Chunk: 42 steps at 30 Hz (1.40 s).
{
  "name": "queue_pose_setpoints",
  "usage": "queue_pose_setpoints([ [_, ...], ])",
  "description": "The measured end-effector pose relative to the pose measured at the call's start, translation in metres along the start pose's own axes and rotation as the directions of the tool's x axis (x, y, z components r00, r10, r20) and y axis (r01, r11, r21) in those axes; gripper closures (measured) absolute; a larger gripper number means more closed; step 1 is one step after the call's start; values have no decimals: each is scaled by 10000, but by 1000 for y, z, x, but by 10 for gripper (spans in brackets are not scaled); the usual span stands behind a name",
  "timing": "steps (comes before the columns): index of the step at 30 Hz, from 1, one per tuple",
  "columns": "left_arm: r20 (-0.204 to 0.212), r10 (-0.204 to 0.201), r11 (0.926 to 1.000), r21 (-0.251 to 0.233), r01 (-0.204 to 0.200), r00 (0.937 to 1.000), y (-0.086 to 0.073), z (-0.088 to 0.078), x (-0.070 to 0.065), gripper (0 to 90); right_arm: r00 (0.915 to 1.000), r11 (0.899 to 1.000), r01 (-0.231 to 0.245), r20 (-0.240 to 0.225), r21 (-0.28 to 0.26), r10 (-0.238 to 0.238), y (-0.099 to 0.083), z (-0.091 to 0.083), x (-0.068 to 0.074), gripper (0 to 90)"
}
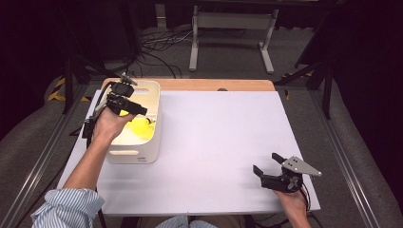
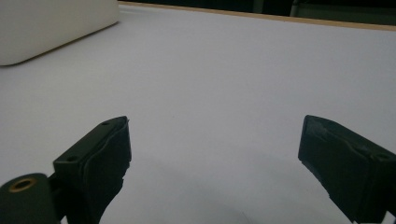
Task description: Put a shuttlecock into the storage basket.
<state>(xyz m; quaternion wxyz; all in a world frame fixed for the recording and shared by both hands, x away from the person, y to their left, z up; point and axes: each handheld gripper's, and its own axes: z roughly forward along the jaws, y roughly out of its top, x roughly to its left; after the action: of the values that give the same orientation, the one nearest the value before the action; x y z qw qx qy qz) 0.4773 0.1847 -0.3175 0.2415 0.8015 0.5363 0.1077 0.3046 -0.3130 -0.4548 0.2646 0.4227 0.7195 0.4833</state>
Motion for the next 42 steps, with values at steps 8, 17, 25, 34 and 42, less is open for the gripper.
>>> queue_pose_setpoints([
  [8, -19, -60, 9996, -268, 59, 10000, -4, -9, 3, 380, 10000, 10000, -4, 6, -4, 4, 0, 0, 0, 97],
  [17, -11, -6, 9995, -322, 6, 10000, -6, -15, 3, 354, 10000, 10000, -4, -11, 4, 4, 0, 0, 0, 97],
  [25, -59, 42, 9991, -420, -44, 10000, -8, -22, 3, 337, 9999, 9999, 120, 15, 36, -120, 0, 0, 1, 97],
  [34, -269, 175, 9995, -264, -182, 9995, -12, -25, 4, 324, 9999, 9999, 114, 16, 31, -114, 0, 0, 1, 97],
  [42, -389, 241, 9993, -270, -252, 9990, -17, -29, 8, 324, 9999, 9999, 119, 13, 30, -119, 0, 0, 1, 97],
])
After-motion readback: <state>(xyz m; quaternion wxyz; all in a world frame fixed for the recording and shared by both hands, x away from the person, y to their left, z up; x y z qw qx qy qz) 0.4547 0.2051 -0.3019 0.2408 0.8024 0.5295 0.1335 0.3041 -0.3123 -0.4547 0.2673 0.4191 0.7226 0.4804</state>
